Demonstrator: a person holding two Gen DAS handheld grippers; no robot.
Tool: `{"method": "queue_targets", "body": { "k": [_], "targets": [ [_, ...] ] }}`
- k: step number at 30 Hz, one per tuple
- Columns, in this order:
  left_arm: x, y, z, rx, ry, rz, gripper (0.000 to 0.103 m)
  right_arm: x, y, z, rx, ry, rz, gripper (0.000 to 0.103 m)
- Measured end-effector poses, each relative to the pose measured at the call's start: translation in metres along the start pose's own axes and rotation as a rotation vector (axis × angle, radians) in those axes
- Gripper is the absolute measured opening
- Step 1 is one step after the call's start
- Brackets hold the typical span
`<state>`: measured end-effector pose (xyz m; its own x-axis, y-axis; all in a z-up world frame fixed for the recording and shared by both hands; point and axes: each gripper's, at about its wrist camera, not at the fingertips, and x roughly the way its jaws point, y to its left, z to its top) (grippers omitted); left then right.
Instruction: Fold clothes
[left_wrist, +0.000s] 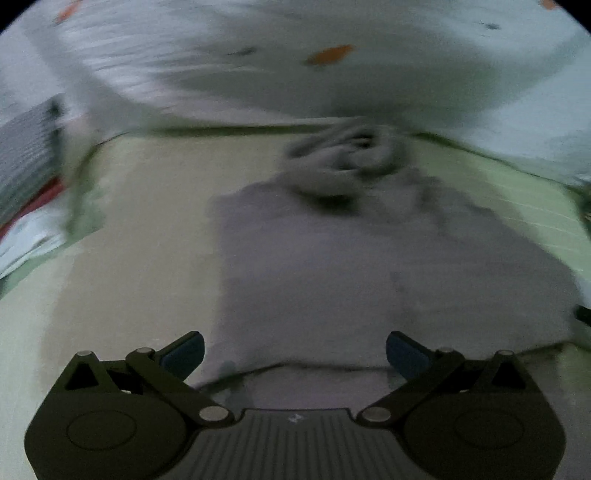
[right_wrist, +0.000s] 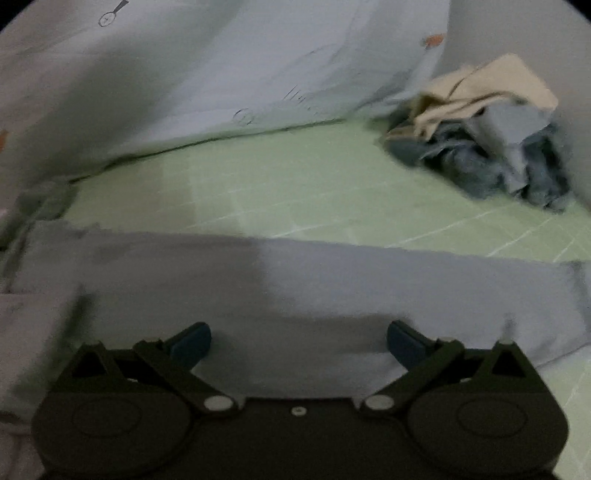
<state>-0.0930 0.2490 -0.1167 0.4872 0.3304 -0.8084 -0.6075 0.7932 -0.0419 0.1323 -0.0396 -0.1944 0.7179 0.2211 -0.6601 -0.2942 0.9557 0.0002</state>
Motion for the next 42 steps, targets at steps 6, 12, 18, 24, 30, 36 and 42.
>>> {"method": "queue_targets", "body": {
  "k": [6,12,18,24,30,36,42],
  "targets": [
    [0.025,-0.040,0.015,0.093,0.036,-0.082,0.103,-0.001,0.001,-0.006,0.005,-0.045,0.001,0.103],
    [0.050,-0.062,0.019,0.131,0.081,-0.138,0.103,0.000,0.001,-0.006,0.004,-0.048,0.002,0.103],
    [0.054,-0.075,0.023,0.157,0.082,-0.197,0.096,0.001,0.001,-0.006,0.002,-0.048,-0.001,0.103],
    [0.058,-0.083,0.023,0.172,0.110,-0.210,0.060,0.001,0.002,-0.005,0.002,-0.048,-0.003,0.103],
    [0.056,-0.082,0.026,0.171,0.091,-0.192,0.016,0.001,0.003,-0.006,0.003,-0.048,-0.006,0.103],
    [0.039,-0.066,0.031,0.113,0.038,-0.172,0.009,0.001,0.003,-0.006,0.004,-0.049,-0.007,0.103],
    [0.015,-0.039,0.043,0.093,-0.043,-0.038,0.008,0.001,0.003,-0.005,0.003,-0.048,-0.006,0.103]
  ]
}}
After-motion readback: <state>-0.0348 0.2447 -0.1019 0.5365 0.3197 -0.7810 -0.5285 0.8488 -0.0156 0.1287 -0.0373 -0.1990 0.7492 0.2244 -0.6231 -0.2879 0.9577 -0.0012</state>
